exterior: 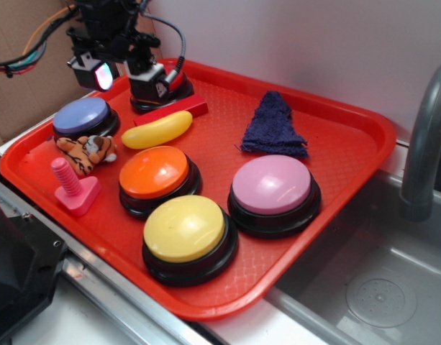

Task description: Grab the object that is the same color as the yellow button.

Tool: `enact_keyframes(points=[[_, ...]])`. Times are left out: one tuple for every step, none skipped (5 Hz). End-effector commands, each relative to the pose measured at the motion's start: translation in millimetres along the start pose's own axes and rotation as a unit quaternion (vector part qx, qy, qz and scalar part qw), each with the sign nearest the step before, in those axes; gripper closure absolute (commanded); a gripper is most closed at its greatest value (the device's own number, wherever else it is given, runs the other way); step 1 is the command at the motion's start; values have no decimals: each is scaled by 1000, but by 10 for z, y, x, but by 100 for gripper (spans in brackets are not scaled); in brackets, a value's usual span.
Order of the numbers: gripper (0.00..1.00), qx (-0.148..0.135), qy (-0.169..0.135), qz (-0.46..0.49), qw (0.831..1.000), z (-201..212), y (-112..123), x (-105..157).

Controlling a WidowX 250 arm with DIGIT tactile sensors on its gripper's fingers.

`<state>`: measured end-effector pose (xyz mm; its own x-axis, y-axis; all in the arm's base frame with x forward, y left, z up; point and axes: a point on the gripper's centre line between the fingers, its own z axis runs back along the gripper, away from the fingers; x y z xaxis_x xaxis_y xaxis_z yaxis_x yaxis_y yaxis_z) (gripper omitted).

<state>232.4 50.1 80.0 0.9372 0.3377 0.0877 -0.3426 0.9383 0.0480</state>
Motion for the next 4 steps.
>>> enact_keyframes(points=[[0, -36, -13, 2, 999, -321, -26, 158], [0, -40, 1, 0, 999, -474, -89, 152], [0, -43, 5, 2, 999, -535, -122, 124], [0, -53, 4, 5, 999, -529, -161, 97]])
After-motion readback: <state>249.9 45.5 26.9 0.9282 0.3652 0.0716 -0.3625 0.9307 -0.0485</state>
